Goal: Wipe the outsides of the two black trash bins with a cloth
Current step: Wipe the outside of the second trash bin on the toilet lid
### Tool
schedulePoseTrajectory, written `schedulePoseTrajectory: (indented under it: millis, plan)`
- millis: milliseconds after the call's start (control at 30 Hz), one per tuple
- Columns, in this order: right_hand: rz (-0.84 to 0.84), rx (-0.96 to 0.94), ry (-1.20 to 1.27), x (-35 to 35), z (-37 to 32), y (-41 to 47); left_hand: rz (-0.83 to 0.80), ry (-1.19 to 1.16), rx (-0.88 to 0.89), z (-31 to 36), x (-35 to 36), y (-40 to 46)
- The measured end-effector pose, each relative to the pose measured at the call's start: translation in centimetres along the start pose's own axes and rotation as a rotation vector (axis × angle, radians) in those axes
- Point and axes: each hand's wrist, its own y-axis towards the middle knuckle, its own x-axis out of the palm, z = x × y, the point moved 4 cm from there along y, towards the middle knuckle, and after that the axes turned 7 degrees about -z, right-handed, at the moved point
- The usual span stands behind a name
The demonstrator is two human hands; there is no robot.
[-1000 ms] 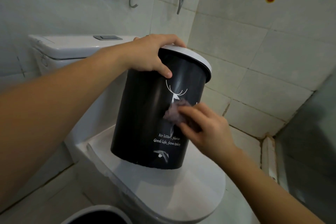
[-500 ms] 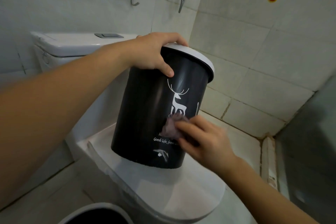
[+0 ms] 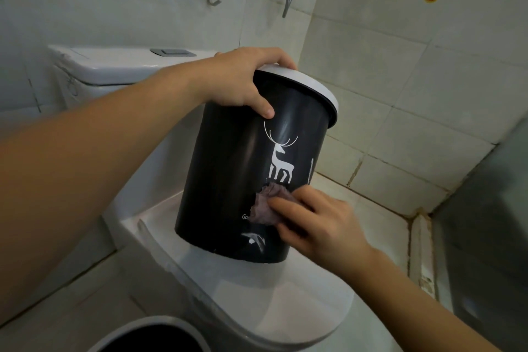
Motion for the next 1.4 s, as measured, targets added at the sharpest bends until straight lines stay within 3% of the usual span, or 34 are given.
schedulePoseTrajectory:
  millis: [167,267,433,700,1000,1233,1400]
  plan:
    - [0.149,0.305,0.052,-1.2,1.9,3.0,0.003,0.005,-0.001,0.1,0.1,0.1]
    - [0.135,0.255,0.049,-1.1,0.9,2.7,0.0,0.001,-0.004,0.1,0.0,0.0]
    - [-0.056,0.04,-0.005,-0.3,-1.4,0.5,-0.01,-0.004,-0.007,0.2,0.0,-0.1]
    - [0.109,0.329,-0.007,-1.8,1.5,3.8,-0.001,0.008,-0.008,0.4,0.1,0.0]
    - [-0.09,-0.044,-0.01,0.2,-2.3,-1.2,-0.004,-0.003,-0.019,0.2,0.0,0.0]
    - [0.08,0.247,0.123,-0.7,0.2,1.1,0.012,0.016,-0.03,0.4,0.0,0.1]
    - [-0.116,0.0,0.12,0.8,-2.4,-1.2,0.008,0.012,-0.038,0.5,0.1,0.0]
